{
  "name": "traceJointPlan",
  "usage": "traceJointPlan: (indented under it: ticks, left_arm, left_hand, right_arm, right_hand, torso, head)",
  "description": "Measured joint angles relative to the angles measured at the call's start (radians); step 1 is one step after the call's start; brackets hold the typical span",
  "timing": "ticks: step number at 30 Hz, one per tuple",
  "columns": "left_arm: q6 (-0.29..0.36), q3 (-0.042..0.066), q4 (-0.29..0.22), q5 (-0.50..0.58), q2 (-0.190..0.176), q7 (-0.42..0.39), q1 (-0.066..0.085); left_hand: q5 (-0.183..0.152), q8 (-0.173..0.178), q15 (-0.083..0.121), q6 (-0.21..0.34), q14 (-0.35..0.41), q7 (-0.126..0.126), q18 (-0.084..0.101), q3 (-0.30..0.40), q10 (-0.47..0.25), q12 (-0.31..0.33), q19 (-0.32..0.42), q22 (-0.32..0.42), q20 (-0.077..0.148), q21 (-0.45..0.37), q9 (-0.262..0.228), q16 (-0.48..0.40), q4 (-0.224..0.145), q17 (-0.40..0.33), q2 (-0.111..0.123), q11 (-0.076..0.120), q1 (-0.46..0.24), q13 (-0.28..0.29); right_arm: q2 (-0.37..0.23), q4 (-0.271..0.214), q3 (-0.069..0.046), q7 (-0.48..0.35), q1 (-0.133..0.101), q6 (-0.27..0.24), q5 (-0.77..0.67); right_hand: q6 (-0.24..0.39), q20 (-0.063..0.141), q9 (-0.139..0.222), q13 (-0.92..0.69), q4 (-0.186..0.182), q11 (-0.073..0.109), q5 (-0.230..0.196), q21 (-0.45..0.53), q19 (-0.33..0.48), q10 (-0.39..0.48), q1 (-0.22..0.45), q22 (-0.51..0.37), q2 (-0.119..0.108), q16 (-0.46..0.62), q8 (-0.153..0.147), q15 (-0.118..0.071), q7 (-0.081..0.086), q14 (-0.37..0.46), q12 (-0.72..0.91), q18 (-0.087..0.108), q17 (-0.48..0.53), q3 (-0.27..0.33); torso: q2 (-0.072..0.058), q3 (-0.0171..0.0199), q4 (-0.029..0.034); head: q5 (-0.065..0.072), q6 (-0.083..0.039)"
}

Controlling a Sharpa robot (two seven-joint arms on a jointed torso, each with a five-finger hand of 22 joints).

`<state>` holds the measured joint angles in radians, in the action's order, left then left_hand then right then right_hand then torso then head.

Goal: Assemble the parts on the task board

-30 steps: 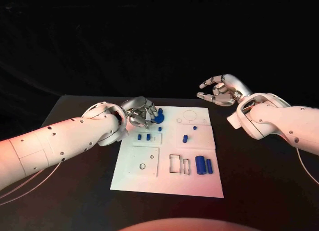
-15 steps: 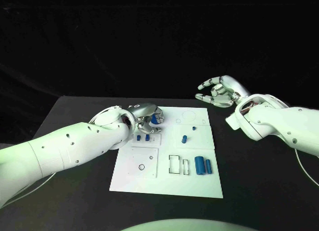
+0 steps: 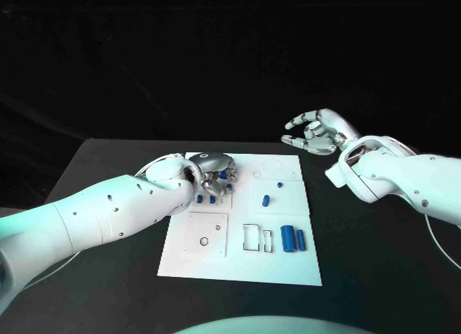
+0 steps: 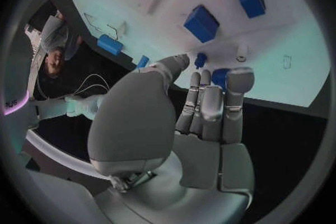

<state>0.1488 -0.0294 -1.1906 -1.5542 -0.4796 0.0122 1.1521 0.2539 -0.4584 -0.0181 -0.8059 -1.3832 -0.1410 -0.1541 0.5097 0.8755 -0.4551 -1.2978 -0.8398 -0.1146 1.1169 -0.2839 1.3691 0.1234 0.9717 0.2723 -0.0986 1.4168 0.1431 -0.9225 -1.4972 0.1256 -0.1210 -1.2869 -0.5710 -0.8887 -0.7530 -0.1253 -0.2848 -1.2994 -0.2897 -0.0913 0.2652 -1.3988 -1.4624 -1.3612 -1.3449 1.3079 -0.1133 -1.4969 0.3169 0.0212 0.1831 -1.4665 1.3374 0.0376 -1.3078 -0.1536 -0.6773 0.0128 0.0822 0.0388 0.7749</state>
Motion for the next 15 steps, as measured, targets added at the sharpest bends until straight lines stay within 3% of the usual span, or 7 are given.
traceJointPlan:
  ticks: [8,9,10,15]
  left_arm:
    - [-0.034,0.000,0.012,-0.023,0.012,0.025,-0.001]
    - [-0.036,0.001,0.013,-0.025,0.012,0.027,-0.001]
    - [-0.037,0.001,0.013,-0.027,0.013,0.029,-0.001]
    - [-0.040,0.002,0.016,-0.032,0.015,0.035,0.000]
  left_hand:
    - [0.000,0.004,0.003,-0.013,-0.011,0.000,0.000,0.025,0.022,0.005,-0.009,-0.029,-0.002,0.023,0.007,0.005,-0.011,0.003,-0.004,0.000,0.004,-0.012]
    - [0.000,0.008,0.003,-0.013,-0.011,0.000,0.002,0.030,0.026,0.007,-0.009,-0.032,-0.002,0.026,0.009,0.005,-0.012,0.003,-0.004,0.002,0.004,-0.014]
    - [0.000,0.008,0.003,-0.016,-0.011,-0.002,0.015,0.036,0.026,0.010,-0.009,-0.033,-0.002,0.027,0.009,0.005,-0.013,0.003,-0.004,0.002,0.004,-0.015]
    - [0.000,0.008,0.000,-0.024,-0.015,-0.003,0.015,0.050,0.035,0.011,-0.016,-0.047,-0.002,0.039,0.012,0.009,-0.019,0.005,-0.010,-0.001,0.009,-0.021]
  right_arm:
    - [0.001,0.000,0.000,0.000,0.000,0.000,0.000]
    - [0.001,0.000,0.000,0.000,0.000,0.000,0.000]
    - [0.001,0.000,0.000,0.000,0.000,0.000,0.000]
    - [0.001,-0.001,0.000,0.000,0.000,0.000,0.000]
  right_hand:
    - [0.000,0.000,0.001,0.000,0.000,0.000,0.006,0.000,0.000,0.000,0.000,0.000,0.000,0.000,0.000,0.000,0.000,0.000,0.000,0.000,0.000,0.000]
    - [0.000,0.000,0.001,0.000,0.000,0.000,0.006,0.000,0.000,0.000,0.000,0.000,0.000,0.000,0.000,0.000,0.000,0.000,0.000,0.000,0.000,0.000]
    - [0.000,0.000,0.001,0.000,0.000,0.000,0.006,0.000,0.000,0.000,0.000,0.000,0.000,0.000,0.000,0.000,0.000,0.000,0.000,0.000,0.000,0.000]
    - [0.000,0.000,0.001,0.000,0.000,0.000,0.006,0.000,0.000,0.000,0.000,0.000,0.000,0.000,0.000,0.000,0.000,0.000,0.000,0.000,0.000,0.000]
  torso:
    - [0.000,-0.0006,0.0006]
    - [0.000,-0.0007,0.0008]
    - [0.000,-0.0008,0.0011]
    - [0.001,-0.0009,0.0011]
  head:
    - [0.002,0.002]
    - [0.002,0.002]
    - [0.002,0.002]
    - [0.003,0.003]
